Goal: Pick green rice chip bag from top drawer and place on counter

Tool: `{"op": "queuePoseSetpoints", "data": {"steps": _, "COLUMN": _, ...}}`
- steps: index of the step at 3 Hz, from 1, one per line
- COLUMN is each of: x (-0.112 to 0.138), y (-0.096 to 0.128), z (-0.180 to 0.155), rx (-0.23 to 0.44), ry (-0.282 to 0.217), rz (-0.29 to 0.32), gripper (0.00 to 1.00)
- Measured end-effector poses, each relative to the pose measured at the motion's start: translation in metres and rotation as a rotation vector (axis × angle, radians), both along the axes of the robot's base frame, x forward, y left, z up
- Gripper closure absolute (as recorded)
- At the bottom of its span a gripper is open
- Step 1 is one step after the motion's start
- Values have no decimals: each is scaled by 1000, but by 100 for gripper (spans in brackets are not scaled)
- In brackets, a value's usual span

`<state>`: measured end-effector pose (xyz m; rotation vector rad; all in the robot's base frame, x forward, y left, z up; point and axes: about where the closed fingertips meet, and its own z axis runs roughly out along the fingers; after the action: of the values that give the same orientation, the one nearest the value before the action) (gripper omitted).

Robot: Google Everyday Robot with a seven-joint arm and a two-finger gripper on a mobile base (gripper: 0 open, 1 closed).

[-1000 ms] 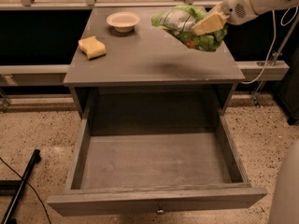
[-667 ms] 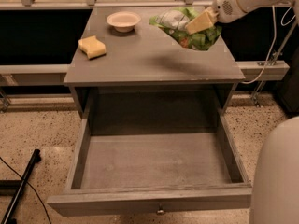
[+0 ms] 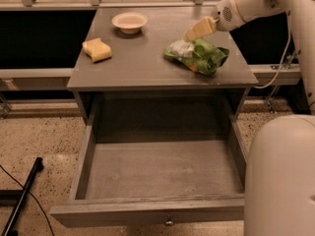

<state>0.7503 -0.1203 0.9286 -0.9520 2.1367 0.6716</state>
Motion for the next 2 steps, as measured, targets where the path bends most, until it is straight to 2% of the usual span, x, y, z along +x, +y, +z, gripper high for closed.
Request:
{"op": "queuePoseSetpoints", "data": {"steps": 1, "x": 1, "y": 9, "z": 3, "rx": 24, "ry": -32, "rz": 56, "gripper": 0}}
{"op": "queuePoseSetpoints", "data": {"steps": 2, "x": 1, "y": 7, "z": -4, "rx": 39, "ry": -21, "rz": 56, "gripper": 0}}
